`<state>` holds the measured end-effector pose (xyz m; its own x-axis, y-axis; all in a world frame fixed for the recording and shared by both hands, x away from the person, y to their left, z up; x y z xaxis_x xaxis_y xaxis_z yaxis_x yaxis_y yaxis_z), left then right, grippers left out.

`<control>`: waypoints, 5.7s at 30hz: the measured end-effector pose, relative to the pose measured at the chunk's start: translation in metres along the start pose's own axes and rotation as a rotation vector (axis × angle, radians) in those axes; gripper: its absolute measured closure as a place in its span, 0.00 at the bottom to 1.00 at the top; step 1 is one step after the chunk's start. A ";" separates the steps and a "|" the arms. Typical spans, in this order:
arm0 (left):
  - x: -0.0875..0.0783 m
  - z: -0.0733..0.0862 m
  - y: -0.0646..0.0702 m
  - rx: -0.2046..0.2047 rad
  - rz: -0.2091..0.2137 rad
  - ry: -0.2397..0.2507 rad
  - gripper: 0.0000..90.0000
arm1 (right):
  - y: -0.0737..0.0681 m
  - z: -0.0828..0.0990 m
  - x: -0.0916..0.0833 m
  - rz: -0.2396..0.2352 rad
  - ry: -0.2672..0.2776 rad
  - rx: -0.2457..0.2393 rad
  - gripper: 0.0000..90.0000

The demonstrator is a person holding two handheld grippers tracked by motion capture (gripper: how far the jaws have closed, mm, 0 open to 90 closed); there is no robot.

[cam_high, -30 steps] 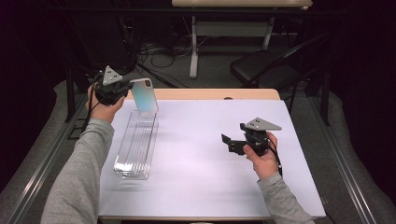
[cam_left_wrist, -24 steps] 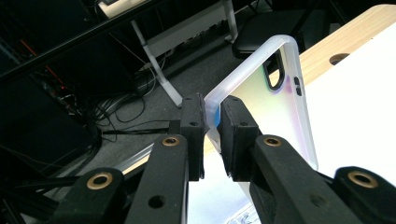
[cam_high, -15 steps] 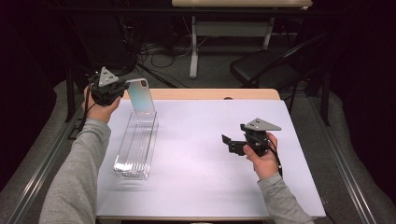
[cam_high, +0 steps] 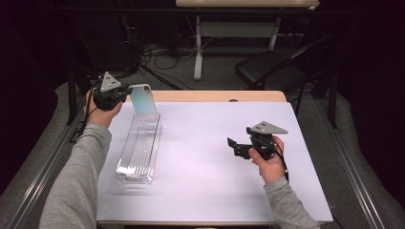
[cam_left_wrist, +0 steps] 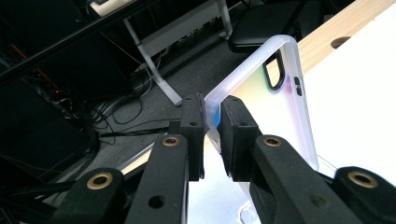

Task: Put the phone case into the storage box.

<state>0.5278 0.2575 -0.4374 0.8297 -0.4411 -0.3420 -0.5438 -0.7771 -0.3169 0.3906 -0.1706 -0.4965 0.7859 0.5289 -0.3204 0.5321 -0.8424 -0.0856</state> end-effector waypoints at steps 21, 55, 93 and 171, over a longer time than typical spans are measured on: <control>0.011 0.011 0.002 0.051 0.034 -0.005 0.90 | 0.003 0.004 0.002 0.010 -0.012 0.009 0.16; 0.028 0.034 0.018 0.092 0.069 -0.033 0.90 | 0.005 0.013 0.004 0.012 -0.034 0.029 0.17; 0.032 0.049 0.012 0.084 0.050 -0.038 0.88 | 0.005 0.015 0.005 0.010 -0.042 0.027 0.17; 0.016 0.040 0.007 0.088 -0.032 -0.029 0.44 | 0.002 0.017 0.007 -0.005 -0.048 0.023 0.17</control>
<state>0.5320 0.2628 -0.4806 0.8437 -0.4025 -0.3552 -0.5269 -0.7477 -0.4042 0.3922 -0.1707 -0.5146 0.7667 0.5281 -0.3651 0.5282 -0.8421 -0.1087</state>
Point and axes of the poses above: each handheld gripper's, and its own axes: x roughly forward along the jaws, z roughly out of its underside, y roughly to its right, the point moved 5 cm from there along x, roughly forward along the jaws, and after that the axes turned 6 degrees about y, right-handed, at the moved point
